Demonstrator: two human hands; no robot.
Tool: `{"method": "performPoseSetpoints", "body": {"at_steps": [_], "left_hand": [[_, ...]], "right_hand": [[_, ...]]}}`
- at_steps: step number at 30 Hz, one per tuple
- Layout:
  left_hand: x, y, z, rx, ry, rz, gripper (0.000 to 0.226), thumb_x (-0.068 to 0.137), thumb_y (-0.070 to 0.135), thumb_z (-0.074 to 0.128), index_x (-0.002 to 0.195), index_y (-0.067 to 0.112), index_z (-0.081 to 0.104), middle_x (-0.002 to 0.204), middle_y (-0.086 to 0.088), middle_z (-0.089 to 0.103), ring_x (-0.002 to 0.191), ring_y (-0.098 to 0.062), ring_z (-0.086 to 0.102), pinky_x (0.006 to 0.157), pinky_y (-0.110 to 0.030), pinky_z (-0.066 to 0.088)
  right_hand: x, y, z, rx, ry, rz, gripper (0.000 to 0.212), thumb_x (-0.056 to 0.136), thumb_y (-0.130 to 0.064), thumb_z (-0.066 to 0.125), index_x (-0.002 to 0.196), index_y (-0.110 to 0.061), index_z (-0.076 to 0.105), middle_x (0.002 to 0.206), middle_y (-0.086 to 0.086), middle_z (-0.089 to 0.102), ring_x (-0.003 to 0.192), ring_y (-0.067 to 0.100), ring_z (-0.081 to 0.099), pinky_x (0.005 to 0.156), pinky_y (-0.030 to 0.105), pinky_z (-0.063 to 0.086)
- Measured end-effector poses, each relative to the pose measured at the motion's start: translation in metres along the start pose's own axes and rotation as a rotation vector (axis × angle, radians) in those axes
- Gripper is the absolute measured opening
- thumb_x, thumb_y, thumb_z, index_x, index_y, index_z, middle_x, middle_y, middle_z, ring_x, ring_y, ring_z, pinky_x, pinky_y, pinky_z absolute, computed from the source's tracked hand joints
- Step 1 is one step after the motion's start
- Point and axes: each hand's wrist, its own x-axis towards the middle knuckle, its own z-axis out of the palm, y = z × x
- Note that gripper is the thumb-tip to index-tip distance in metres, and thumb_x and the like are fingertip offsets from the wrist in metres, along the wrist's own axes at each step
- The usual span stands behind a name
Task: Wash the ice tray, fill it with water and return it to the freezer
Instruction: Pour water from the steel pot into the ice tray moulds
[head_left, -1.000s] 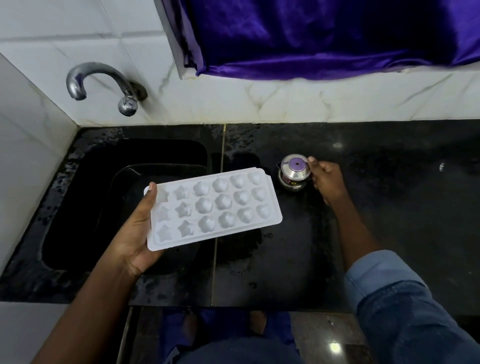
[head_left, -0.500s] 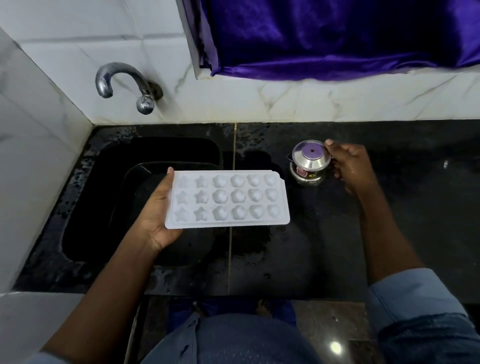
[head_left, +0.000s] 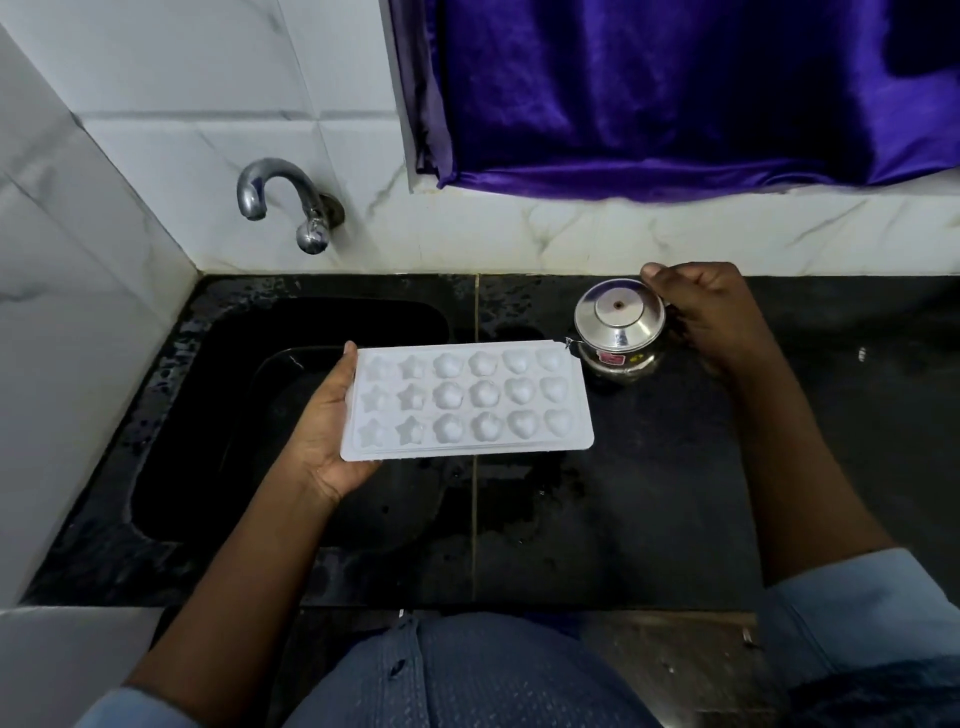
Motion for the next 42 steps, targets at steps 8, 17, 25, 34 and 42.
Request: {"method": "performPoseSetpoints", "body": {"at_steps": [8, 17, 25, 34, 42], "left_hand": [[-0.006, -0.003, -0.003, -0.009, -0.036, -0.003, 0.069, 0.106, 0.066, 0.040, 0.145, 0.014, 0.064, 0.147, -0.016, 0.064, 0.127, -0.035, 0.067, 0.095, -0.051, 0.062], [-0.008, -0.003, -0.006, -0.010, -0.036, 0.015, 0.069, 0.106, 0.066, 0.040, 0.142, 0.015, 0.067, 0.147, -0.016, 0.064, 0.130, -0.035, 0.066, 0.098, -0.053, 0.060], [-0.014, -0.004, -0.011, 0.014, -0.009, 0.038, 0.066, 0.105, 0.068, 0.041, 0.133, 0.018, 0.075, 0.146, -0.015, 0.065, 0.130, -0.035, 0.066, 0.101, -0.052, 0.058], [-0.020, -0.007, -0.021, 0.018, 0.001, 0.042, 0.073, 0.105, 0.069, 0.039, 0.150, 0.015, 0.058, 0.151, -0.016, 0.060, 0.135, -0.036, 0.061, 0.105, -0.054, 0.055], [-0.028, -0.010, -0.020, -0.012, 0.022, 0.037, 0.070, 0.105, 0.068, 0.041, 0.135, 0.012, 0.072, 0.144, -0.019, 0.065, 0.121, -0.035, 0.071, 0.091, -0.050, 0.063]], "right_hand": [[-0.005, -0.016, 0.008, -0.060, -0.040, -0.028, 0.046, 0.102, -0.029, 0.067, 0.074, 0.007, 0.064, 0.061, 0.009, 0.052, 0.054, 0.013, 0.044, 0.057, 0.023, 0.041], [-0.004, -0.027, 0.014, -0.131, -0.071, -0.067, 0.061, 0.102, -0.030, 0.066, 0.072, 0.018, 0.045, 0.065, 0.015, 0.039, 0.053, 0.017, 0.032, 0.054, 0.025, 0.034], [-0.005, -0.026, 0.022, -0.150, -0.094, -0.040, 0.063, 0.102, -0.031, 0.067, 0.070, 0.018, 0.042, 0.066, 0.016, 0.037, 0.055, 0.022, 0.026, 0.052, 0.027, 0.028], [-0.005, -0.032, 0.027, -0.128, -0.097, -0.001, 0.053, 0.101, -0.033, 0.068, 0.059, -0.012, 0.044, 0.052, 0.004, 0.032, 0.044, 0.013, 0.028, 0.046, 0.019, 0.032], [-0.005, -0.037, 0.027, -0.094, -0.106, 0.004, 0.056, 0.102, -0.031, 0.067, 0.053, -0.018, 0.043, 0.045, -0.004, 0.034, 0.038, 0.011, 0.029, 0.044, 0.019, 0.030]]}}
